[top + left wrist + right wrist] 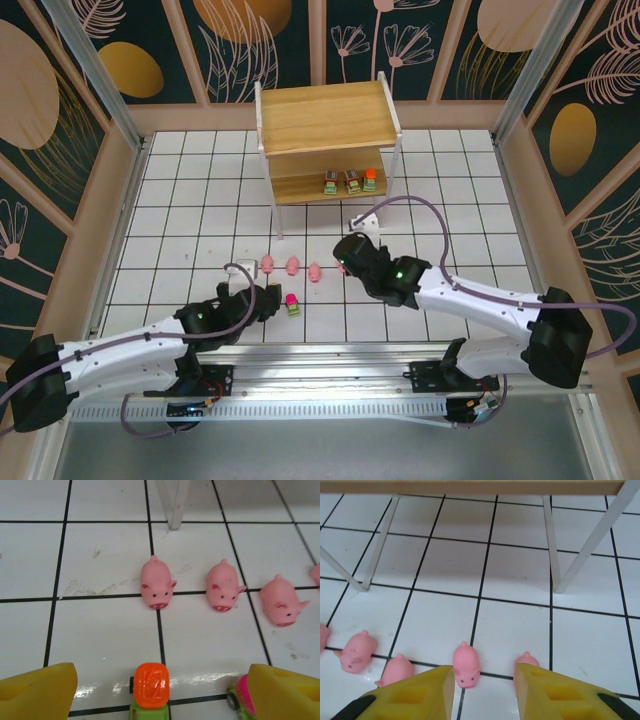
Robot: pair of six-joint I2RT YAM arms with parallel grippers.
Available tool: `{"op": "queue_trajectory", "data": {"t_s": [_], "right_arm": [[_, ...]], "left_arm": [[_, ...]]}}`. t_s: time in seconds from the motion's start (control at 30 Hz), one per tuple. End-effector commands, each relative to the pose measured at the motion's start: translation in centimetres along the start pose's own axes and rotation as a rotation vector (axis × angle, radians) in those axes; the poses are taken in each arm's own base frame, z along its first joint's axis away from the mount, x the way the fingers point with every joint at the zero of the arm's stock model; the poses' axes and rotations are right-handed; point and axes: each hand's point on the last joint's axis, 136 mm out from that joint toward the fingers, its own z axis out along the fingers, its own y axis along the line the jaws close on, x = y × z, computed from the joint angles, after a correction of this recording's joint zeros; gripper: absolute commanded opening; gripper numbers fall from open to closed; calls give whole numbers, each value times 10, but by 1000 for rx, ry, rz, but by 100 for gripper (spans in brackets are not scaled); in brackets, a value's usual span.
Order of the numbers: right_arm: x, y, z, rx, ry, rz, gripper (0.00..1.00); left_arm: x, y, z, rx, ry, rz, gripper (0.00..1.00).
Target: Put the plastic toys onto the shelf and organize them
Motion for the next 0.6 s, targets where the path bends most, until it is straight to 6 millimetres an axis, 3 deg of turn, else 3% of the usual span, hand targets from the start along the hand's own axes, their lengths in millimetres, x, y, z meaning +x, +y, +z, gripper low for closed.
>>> {"op": "queue_trajectory", "data": {"t_s": [0.0,0.2,0.57], "right_arm": [[7,-3,-6,-12,-8,25,38],[29,-13,-6,-8,27,31,38],[51,-28,-4,28,58,20,37]], "left_arm": [[4,13,-1,-66,10,-23,85],[11,20,-2,-71,20,-67,82],[31,11,13,-93,113,15,77]]}}
